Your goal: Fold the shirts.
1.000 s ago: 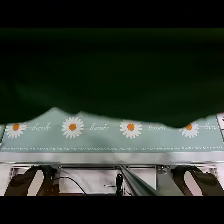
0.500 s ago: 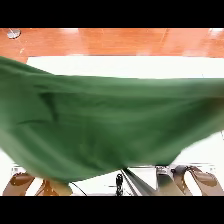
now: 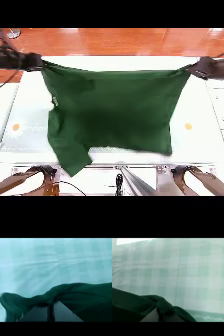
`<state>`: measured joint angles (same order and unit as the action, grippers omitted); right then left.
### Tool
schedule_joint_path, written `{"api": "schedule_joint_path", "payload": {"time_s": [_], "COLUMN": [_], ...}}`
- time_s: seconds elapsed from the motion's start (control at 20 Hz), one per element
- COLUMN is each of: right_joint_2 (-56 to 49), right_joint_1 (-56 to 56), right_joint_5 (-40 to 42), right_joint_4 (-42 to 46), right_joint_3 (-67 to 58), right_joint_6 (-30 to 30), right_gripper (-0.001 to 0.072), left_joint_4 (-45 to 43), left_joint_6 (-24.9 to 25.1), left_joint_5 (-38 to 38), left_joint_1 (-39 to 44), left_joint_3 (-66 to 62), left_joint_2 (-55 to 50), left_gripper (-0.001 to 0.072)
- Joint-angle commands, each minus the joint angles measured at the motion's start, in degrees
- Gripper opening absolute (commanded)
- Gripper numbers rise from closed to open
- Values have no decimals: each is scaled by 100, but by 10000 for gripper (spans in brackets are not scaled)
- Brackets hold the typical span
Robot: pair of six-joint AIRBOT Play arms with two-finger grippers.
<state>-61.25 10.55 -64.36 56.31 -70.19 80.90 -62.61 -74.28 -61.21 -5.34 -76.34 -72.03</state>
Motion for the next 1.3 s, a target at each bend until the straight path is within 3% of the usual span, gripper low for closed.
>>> {"api": "schedule_joint_path", "payload": {"time_s": [0.0,0.15,0.35,0.5,0.55,0.65,0.75,0.85,1.2,1.25], "right_joint_2": [-1478,-2564,-3314,-3215,-3110,-2959,-2964,-2966,-2966,-2970], "right_joint_1": [-7,-7,-7,20,17,17,15,7,-72,-72], "right_joint_5": [1172,1298,761,-76,-363,-782,-1121,-1062,-485,-420], "right_joint_4": [-533,-994,-1257,-1069,-763,-48,505,855,833,809], "right_joint_3": [-160,-761,-1213,-1211,-1211,-1211,-1137,-863,-61,-63], "right_joint_6": [-151,-146,-173,-890,-970,-793,-616,-400,-341,-214], "right_gripper": [30,30,31,30,30,30,30,31,34,170], "left_joint_4": [334,339,503,529,527,474,197,175,131,131], "left_joint_6": [-442,-994,-1043,-970,-713,-271,-269,-267,-269,-317], "left_joint_5": [970,1067,793,22,-315,-1187,-1786,-1878,-1812,-1860], "left_joint_1": [2,2,2,-129,-203,-343,-374,-348,-356,-358], "left_joint_3": [9,-291,-393,-393,-393,-389,-232,155,966,955], "left_joint_2": [-1202,-1851,-2124,-2035,-1985,-1930,-1930,-1932,-1932,-1932], "left_gripper": [16,16,16,16,16,16,16,16,18,115]}}
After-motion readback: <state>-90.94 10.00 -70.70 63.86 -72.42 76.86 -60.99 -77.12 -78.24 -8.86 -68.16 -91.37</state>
